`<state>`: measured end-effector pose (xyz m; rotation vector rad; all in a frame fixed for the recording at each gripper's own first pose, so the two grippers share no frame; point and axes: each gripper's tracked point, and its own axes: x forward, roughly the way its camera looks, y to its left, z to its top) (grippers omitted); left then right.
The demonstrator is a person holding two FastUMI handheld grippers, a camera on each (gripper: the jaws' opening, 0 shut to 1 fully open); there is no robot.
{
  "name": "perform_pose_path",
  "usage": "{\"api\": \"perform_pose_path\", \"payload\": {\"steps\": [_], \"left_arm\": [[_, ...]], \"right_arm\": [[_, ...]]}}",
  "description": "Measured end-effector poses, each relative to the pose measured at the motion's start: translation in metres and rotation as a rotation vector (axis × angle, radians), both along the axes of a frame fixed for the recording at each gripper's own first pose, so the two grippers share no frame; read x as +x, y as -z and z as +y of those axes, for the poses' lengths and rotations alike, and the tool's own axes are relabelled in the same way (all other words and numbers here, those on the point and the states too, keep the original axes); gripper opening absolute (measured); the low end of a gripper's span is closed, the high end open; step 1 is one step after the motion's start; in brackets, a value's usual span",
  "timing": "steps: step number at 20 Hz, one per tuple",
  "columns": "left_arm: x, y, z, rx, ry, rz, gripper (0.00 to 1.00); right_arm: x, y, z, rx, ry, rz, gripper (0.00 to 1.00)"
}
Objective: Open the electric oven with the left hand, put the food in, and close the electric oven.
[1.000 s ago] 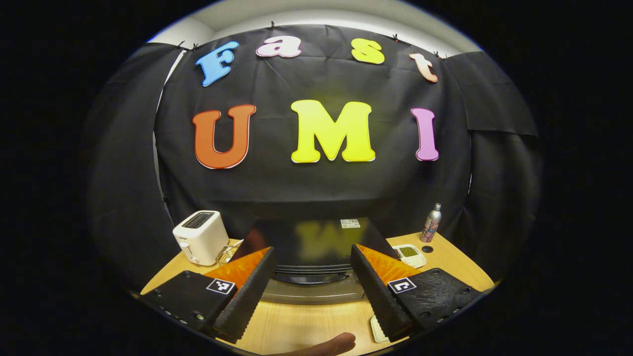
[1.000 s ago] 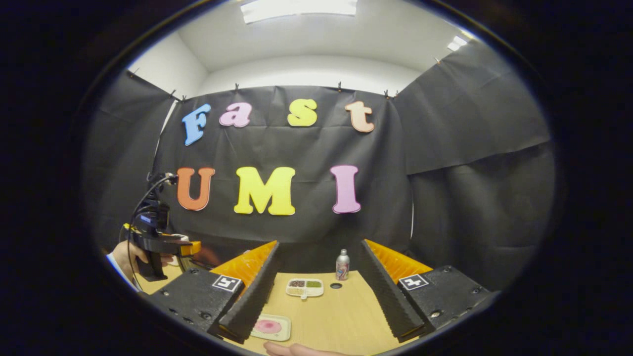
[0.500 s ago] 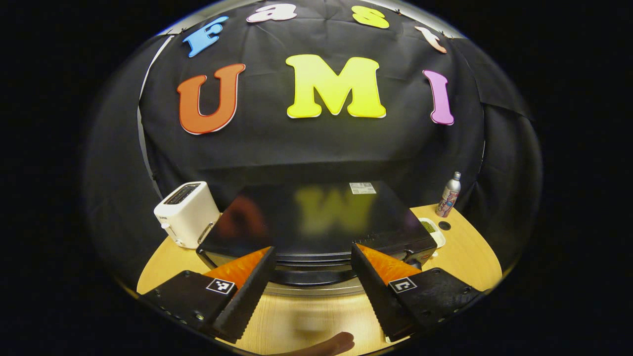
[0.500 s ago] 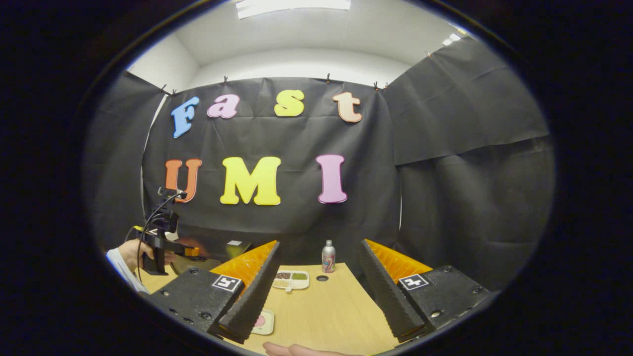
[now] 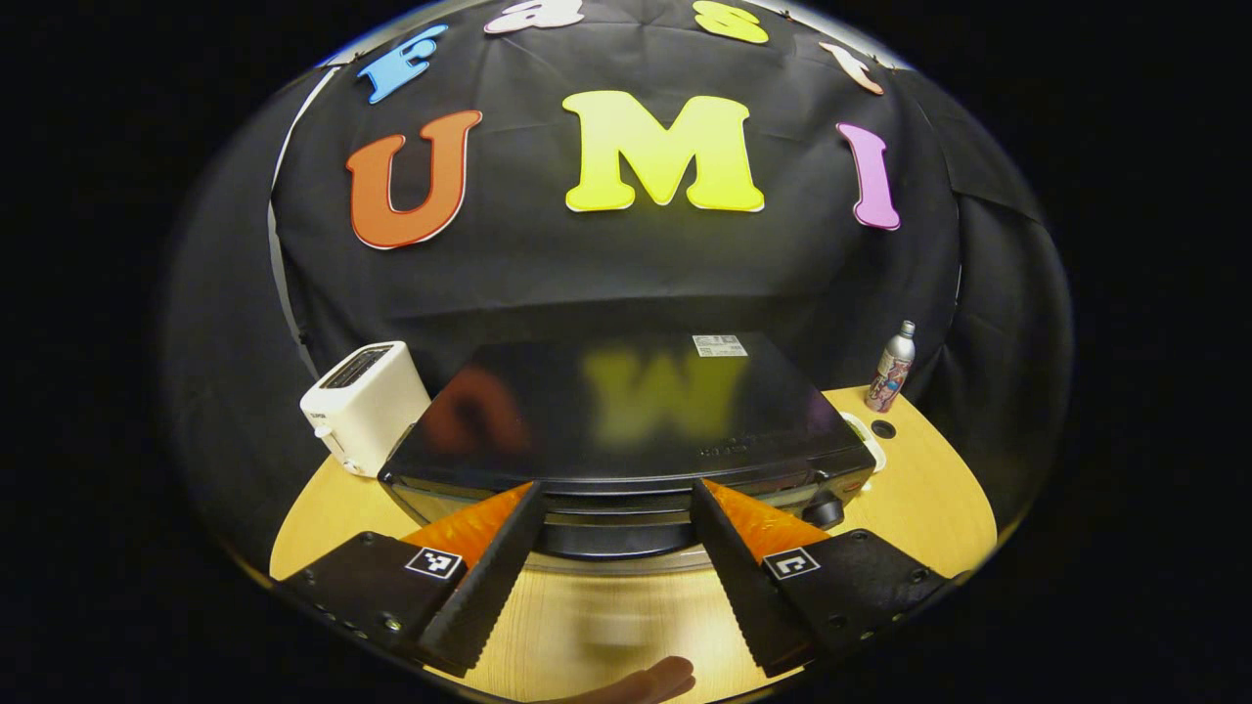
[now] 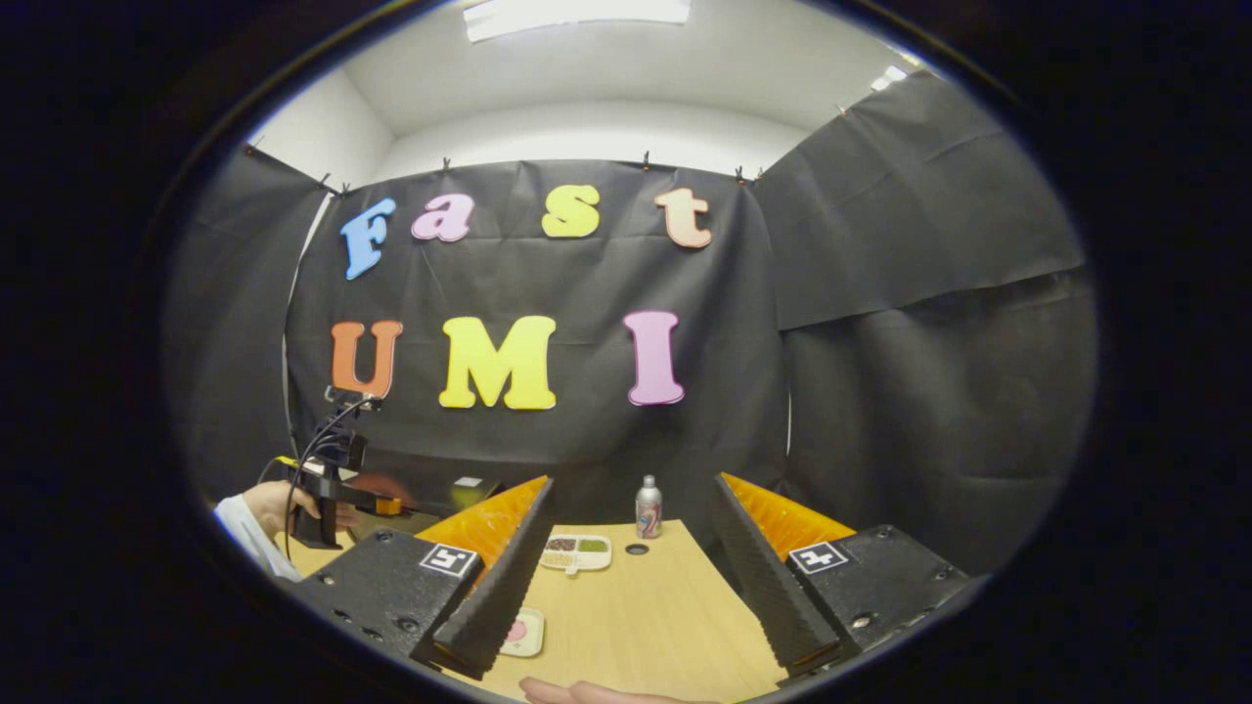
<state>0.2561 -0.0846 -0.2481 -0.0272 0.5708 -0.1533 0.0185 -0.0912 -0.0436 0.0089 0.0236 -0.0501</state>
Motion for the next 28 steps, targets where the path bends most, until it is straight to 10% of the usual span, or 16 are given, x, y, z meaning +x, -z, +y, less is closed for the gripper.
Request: {"api": "perform_pose_path", "payload": {"steps": [28], "left_arm": [[-0.158, 0.117, 0.006, -0.001, 0.043, -0.021, 0.96]], "right_arm": [[-0.022, 0.023, 0.053, -0.006, -0.099, 0.104, 1.0]]}}
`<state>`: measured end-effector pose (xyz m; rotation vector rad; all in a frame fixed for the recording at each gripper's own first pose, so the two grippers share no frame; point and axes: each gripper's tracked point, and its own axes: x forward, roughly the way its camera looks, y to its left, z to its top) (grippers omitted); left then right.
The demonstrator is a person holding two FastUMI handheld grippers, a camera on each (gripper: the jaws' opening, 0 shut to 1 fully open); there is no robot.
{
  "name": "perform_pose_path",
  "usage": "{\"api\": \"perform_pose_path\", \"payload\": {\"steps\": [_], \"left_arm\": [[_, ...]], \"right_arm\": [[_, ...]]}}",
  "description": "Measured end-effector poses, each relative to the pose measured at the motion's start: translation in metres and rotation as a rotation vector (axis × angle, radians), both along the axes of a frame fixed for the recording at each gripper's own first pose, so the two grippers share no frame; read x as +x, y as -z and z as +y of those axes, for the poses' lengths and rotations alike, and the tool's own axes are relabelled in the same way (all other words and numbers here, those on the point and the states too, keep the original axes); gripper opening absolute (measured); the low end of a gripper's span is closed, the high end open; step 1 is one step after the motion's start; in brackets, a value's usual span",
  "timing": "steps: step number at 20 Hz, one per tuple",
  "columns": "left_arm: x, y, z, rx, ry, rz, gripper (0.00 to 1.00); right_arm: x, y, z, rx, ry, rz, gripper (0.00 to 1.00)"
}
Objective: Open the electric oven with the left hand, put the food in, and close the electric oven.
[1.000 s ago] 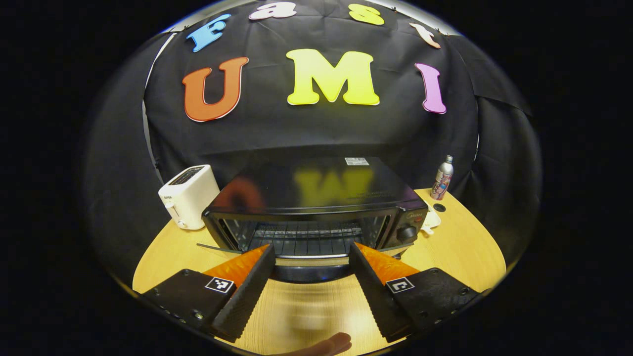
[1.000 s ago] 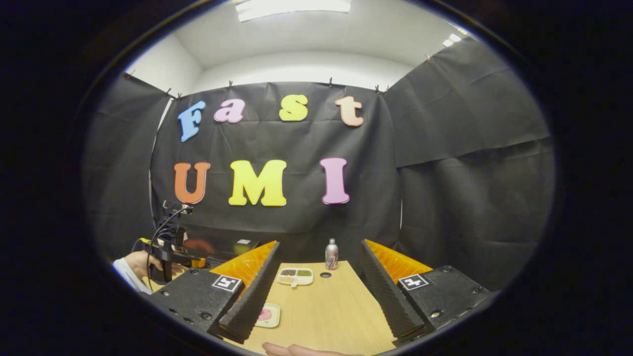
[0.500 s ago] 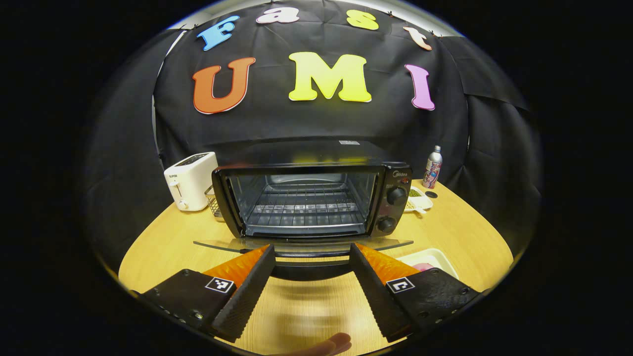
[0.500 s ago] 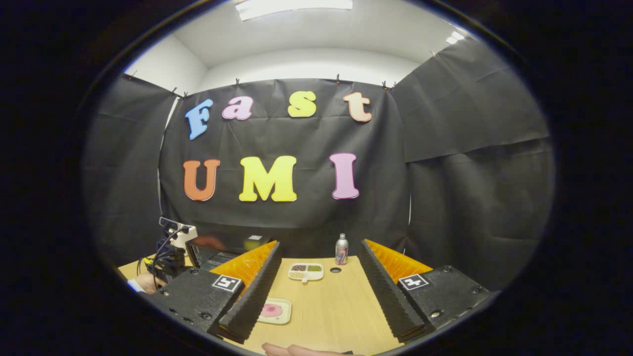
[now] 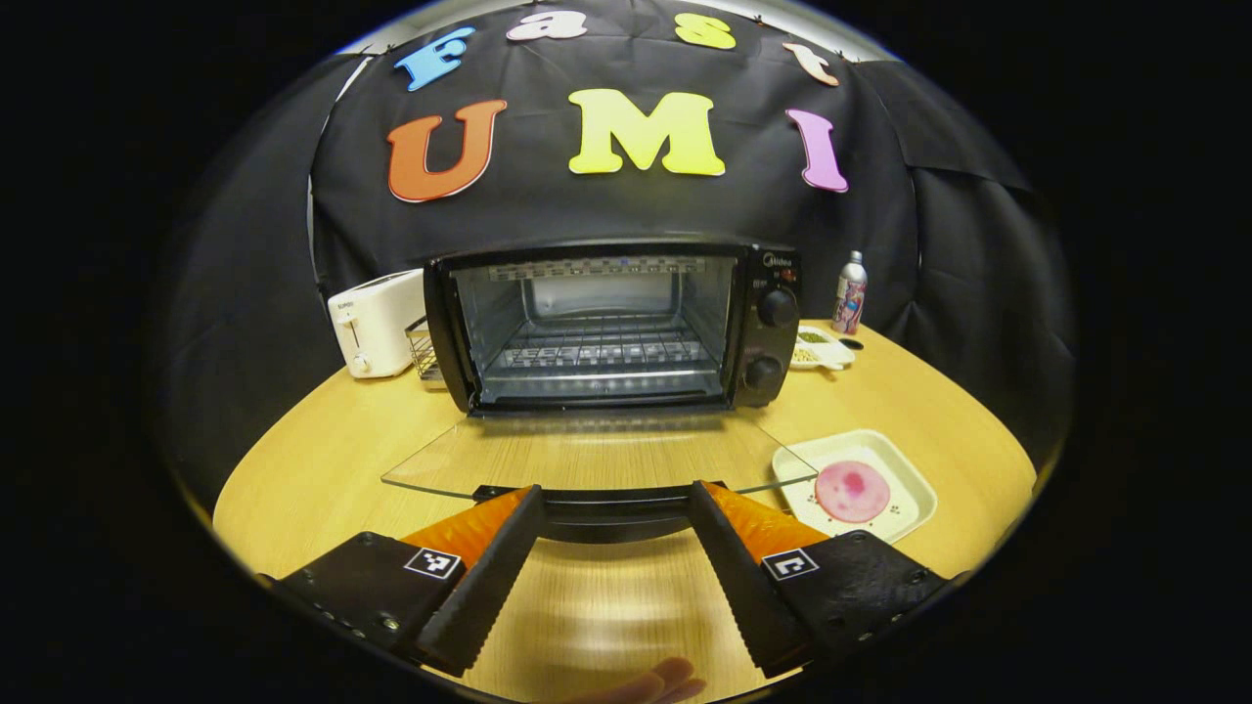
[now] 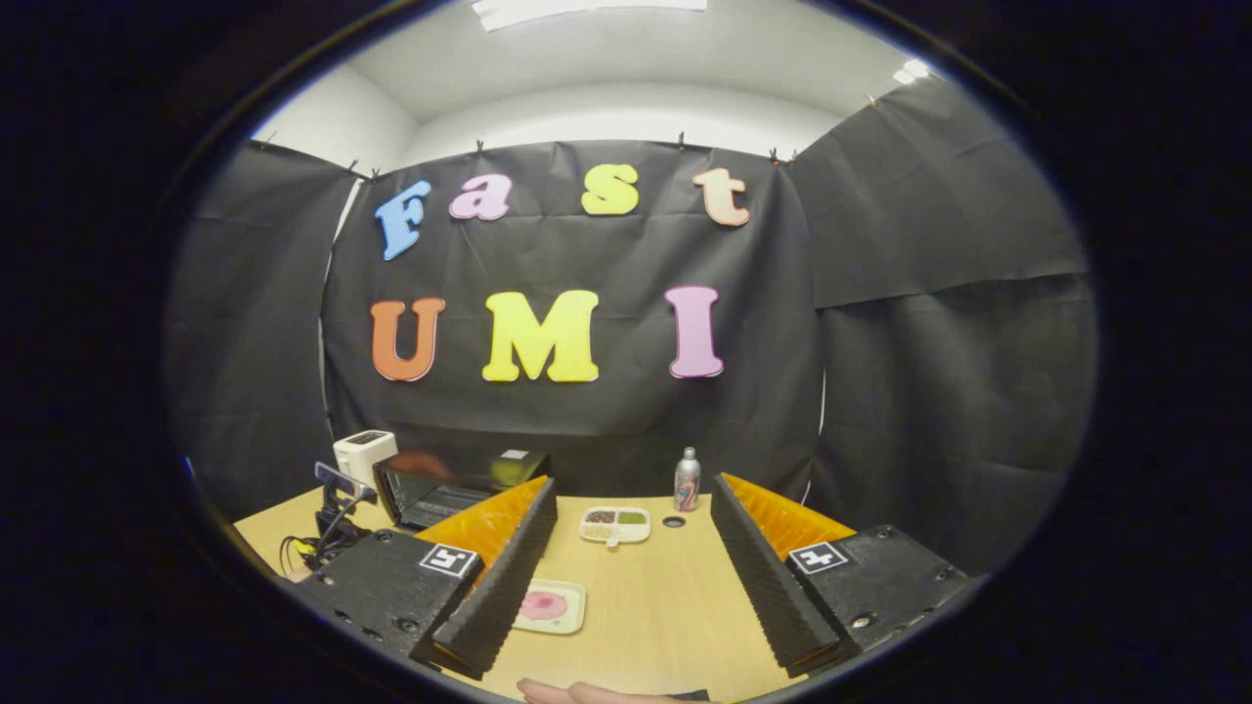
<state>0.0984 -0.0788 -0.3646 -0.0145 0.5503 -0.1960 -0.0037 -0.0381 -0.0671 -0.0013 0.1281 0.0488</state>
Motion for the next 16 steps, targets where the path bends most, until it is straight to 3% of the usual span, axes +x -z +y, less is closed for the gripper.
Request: {"api": "perform_pose_path", "payload": {"steps": [3, 5, 9, 10, 16], "left_arm": [[-0.007, 0.034, -0.002, 0.001, 0.003, 0.088, 0.96], [-0.005, 0.023, -0.002, 0.008, 0.008, 0.039, 0.96], [-0.002, 0.022, 0.0, 0.004, 0.005, 0.029, 0.96], [-0.002, 0.017, 0.002, 0.003, -0.001, 0.017, 0.96], [-0.015, -0.064, 0.007, -0.037, -0.021, -0.121, 0.96]], "right_arm": [[0.004, 0.006, 0.003, -0.021, -0.001, 0.015, 0.96], [0.007, 0.013, 0.004, -0.022, 0.003, 0.038, 1.0], [0.016, 0.03, 0.009, -0.003, -0.007, 0.109, 0.96], [0.021, 0.036, 0.011, -0.002, -0.01, 0.131, 1.0], [0.056, 0.099, 0.018, -0.037, -0.058, 0.376, 0.96]]}}
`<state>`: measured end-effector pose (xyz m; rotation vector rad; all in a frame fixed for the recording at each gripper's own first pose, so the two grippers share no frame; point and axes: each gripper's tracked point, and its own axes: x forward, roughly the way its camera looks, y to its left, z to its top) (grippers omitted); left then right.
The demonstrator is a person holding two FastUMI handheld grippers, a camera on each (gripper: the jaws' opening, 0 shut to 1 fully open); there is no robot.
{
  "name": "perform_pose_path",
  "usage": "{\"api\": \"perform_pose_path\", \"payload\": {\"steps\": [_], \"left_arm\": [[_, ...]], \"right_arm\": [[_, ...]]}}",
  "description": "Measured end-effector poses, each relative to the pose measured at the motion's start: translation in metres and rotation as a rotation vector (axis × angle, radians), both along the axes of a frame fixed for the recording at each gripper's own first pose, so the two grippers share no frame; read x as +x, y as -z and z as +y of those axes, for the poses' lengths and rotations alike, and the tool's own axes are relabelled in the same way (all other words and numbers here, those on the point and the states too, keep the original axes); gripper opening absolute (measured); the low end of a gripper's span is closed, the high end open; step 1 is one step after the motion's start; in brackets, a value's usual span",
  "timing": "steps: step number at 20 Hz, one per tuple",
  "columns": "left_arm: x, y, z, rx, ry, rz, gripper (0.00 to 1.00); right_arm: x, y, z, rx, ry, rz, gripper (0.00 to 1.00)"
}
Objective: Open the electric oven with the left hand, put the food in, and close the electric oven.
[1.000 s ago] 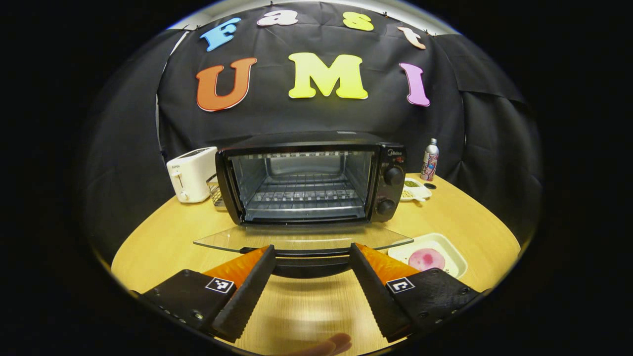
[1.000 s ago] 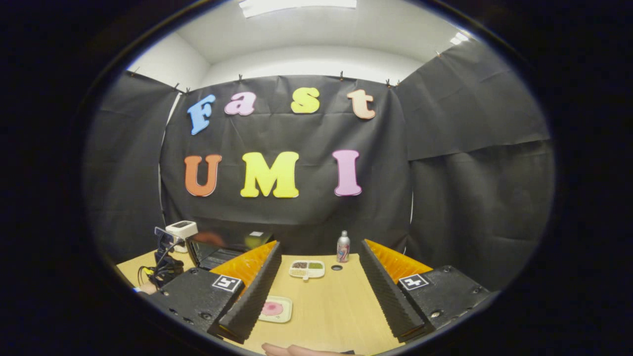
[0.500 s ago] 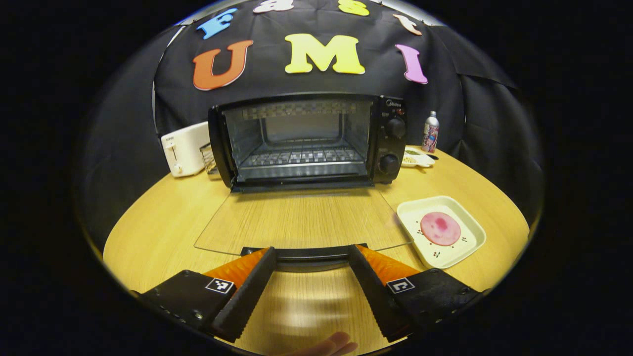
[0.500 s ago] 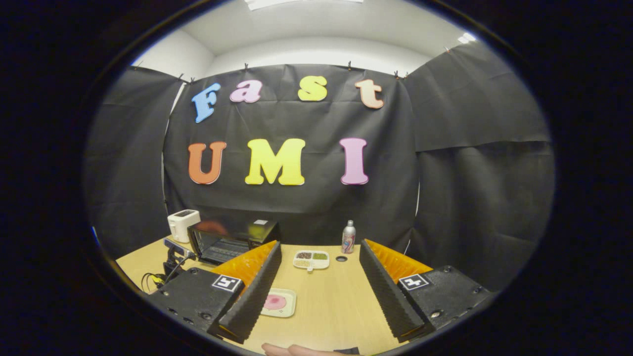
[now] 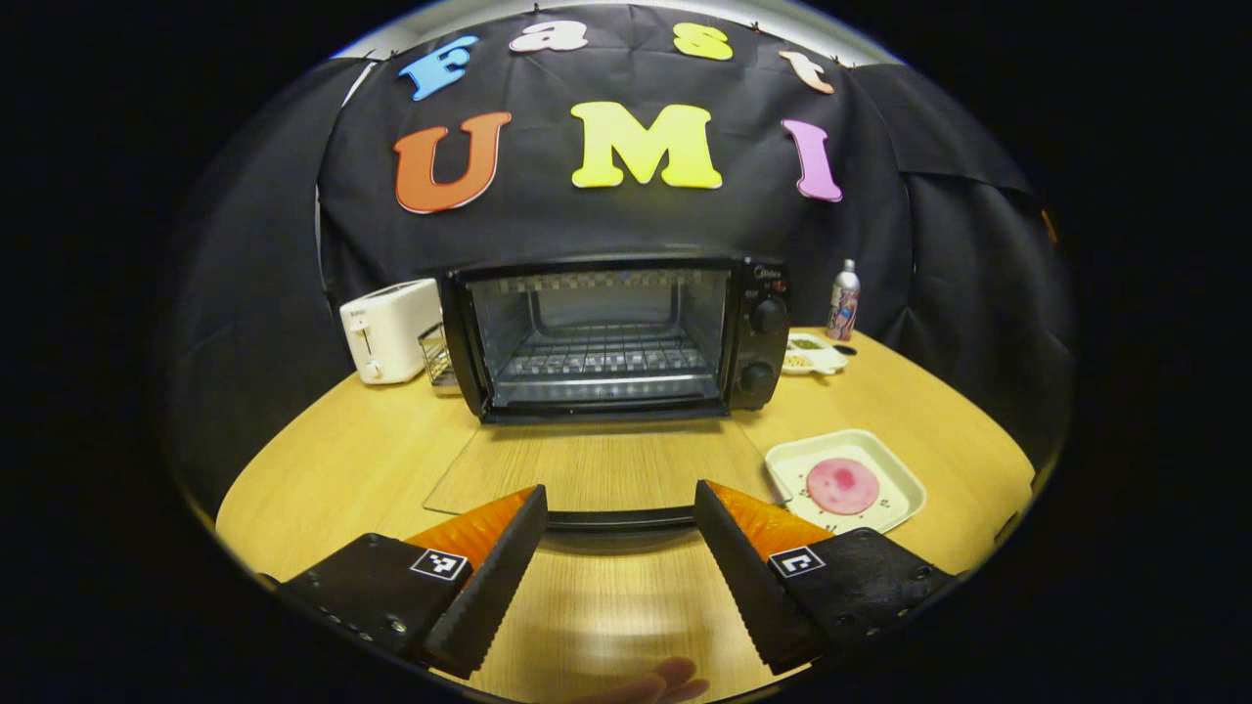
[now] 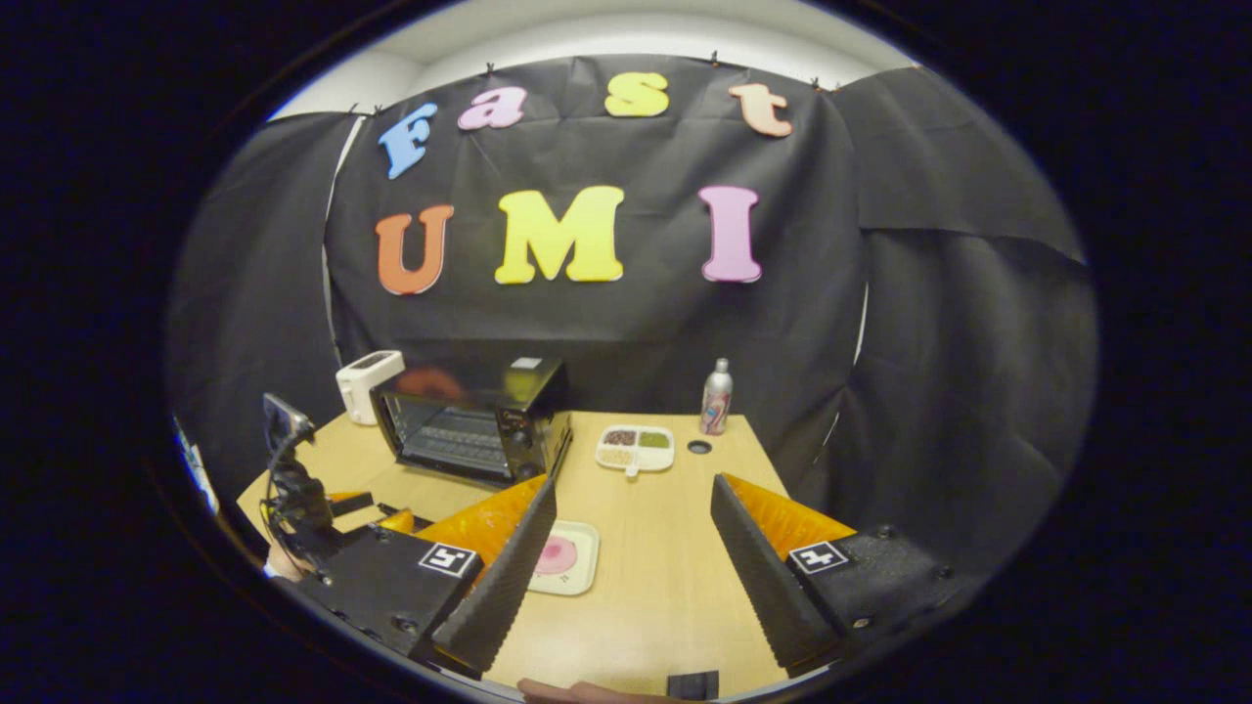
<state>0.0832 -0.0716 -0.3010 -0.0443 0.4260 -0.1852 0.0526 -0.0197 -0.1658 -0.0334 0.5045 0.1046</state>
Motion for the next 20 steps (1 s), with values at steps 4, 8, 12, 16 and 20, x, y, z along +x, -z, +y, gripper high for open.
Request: {"api": "perform_pose_path", "payload": {"steps": [4, 8, 12, 16, 20], "left_arm": [[-0.016, -0.086, 0.007, -0.046, -0.035, -0.162, 0.96], [-0.036, -0.151, 0.014, -0.039, -0.049, -0.291, 0.95], [-0.057, -0.188, 0.025, -0.042, -0.091, -0.373, 0.95], [-0.082, -0.199, 0.029, -0.061, -0.116, -0.408, 0.95], [-0.1, -0.2, 0.033, -0.022, -0.121, -0.422, 0.96]], "right_arm": [[0.024, 0.06, 0.01, -0.017, -0.048, 0.214, 1.0], [0.041, 0.113, 0.011, -0.006, -0.058, 0.412, 1.0], [0.053, 0.159, 0.007, 0.021, -0.034, 0.566, 0.96], [0.064, 0.211, 0.018, 0.11, -0.041, 0.738, 0.86], [0.075, 0.25, 0.04, 0.177, -0.104, 0.842, 0.73]]}}
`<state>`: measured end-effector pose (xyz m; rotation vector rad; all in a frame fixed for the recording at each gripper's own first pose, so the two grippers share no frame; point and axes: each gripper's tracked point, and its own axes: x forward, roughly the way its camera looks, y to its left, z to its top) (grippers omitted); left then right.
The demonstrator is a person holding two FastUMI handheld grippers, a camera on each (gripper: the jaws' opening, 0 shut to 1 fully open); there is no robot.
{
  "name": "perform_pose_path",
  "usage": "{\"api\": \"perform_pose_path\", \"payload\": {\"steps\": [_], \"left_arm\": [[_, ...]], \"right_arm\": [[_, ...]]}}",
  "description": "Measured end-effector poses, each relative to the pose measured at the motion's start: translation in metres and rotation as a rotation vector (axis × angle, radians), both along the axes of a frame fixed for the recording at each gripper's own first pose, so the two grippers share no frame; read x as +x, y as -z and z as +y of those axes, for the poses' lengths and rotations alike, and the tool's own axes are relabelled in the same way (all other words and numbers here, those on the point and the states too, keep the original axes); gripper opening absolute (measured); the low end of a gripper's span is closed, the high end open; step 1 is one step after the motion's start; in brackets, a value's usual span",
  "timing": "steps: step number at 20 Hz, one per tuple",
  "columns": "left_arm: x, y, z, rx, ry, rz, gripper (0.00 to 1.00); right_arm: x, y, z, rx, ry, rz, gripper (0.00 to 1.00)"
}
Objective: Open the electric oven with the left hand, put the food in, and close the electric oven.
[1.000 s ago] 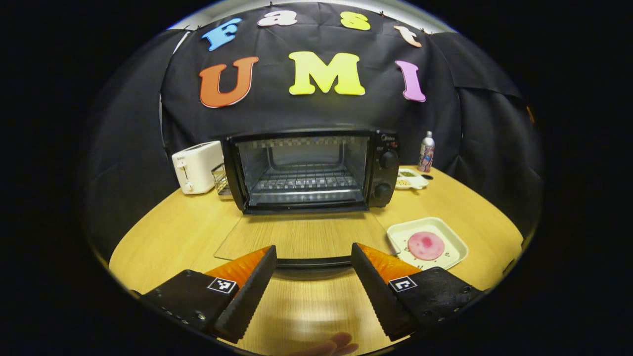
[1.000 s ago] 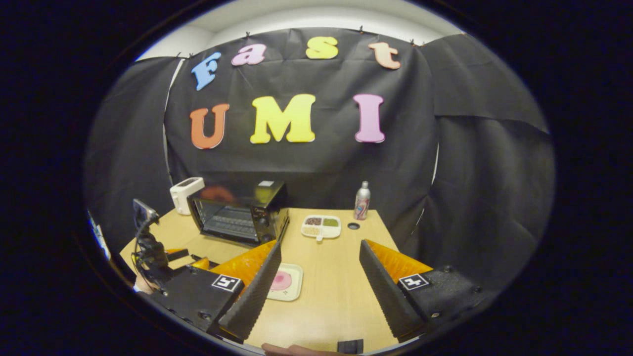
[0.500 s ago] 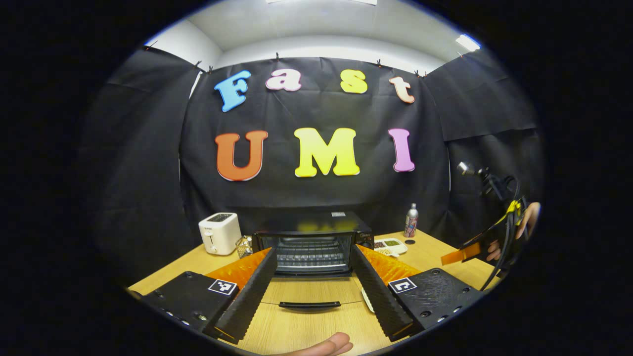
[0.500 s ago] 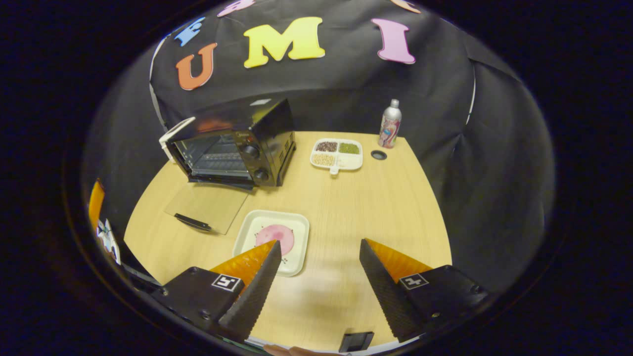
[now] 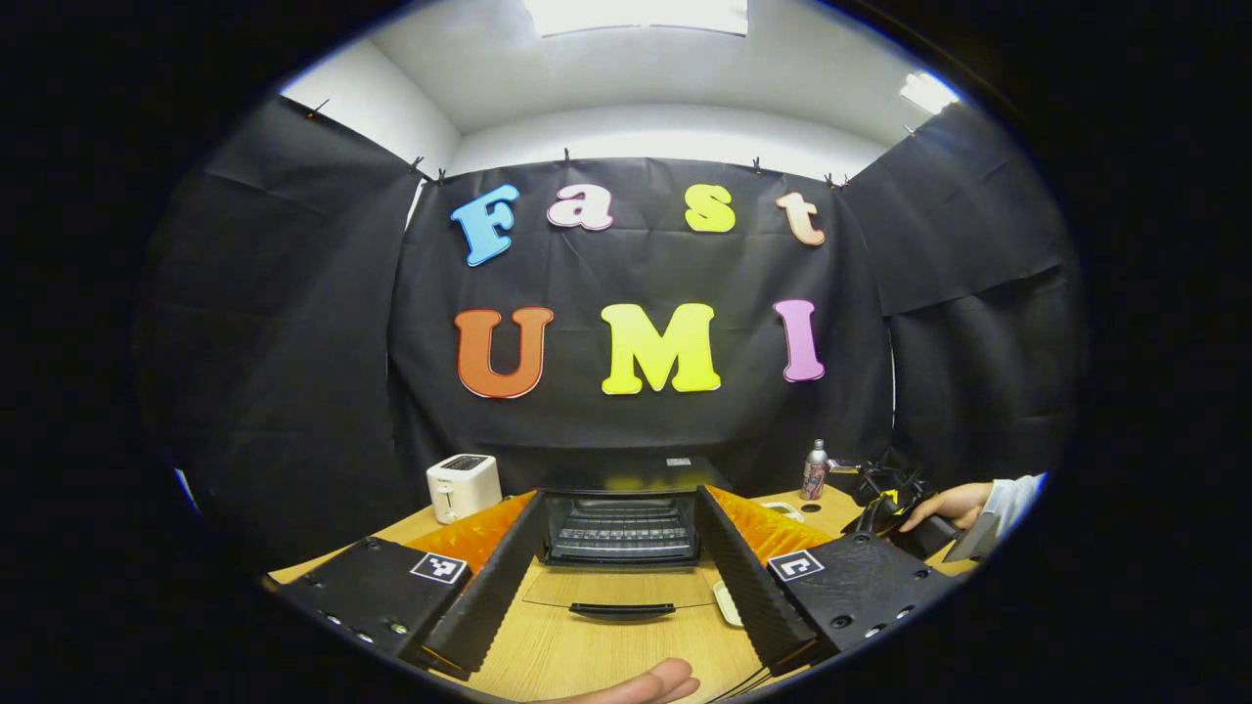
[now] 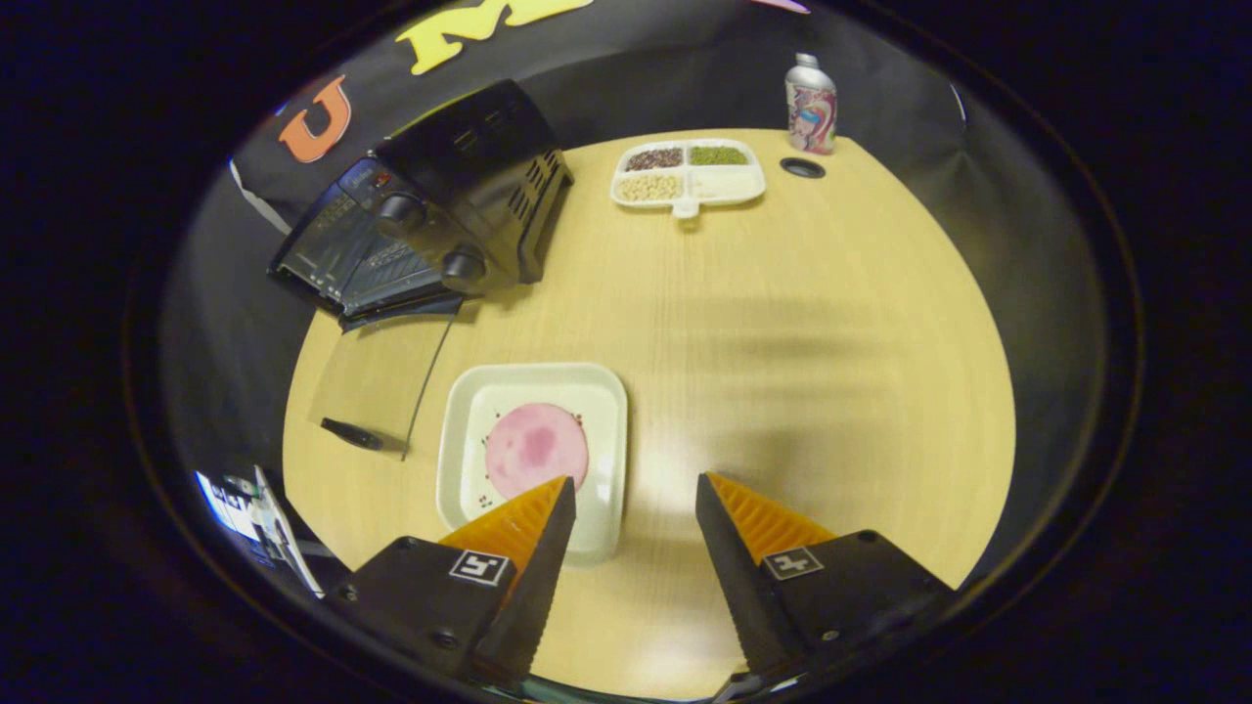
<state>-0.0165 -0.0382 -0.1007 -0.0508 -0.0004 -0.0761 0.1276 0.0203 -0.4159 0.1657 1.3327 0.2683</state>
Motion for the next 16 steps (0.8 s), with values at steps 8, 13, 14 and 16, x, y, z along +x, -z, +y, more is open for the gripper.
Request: {"api": "perform_pose_path", "payload": {"steps": [8, 13, 14, 16], "left_arm": [[-0.013, -0.002, 0.017, 0.005, -0.051, 0.017, 0.95], [-0.02, -0.008, 0.016, -0.007, -0.034, 0.021, 0.95], [-0.022, -0.009, 0.016, -0.004, -0.034, 0.017, 0.95], [-0.028, -0.014, 0.021, 0.009, -0.039, 0.001, 0.95]], "right_arm": [[0.009, 0.026, 0.016, 0.232, 0.003, 0.169, 0.04], [-0.001, 0.024, 0.003, 0.346, 0.087, 0.154, 0.04], [-0.003, 0.023, -0.003, 0.345, 0.102, 0.151, 0.04], [-0.01, 0.019, -0.017, 0.337, 0.13, 0.144, 0.04]]}}
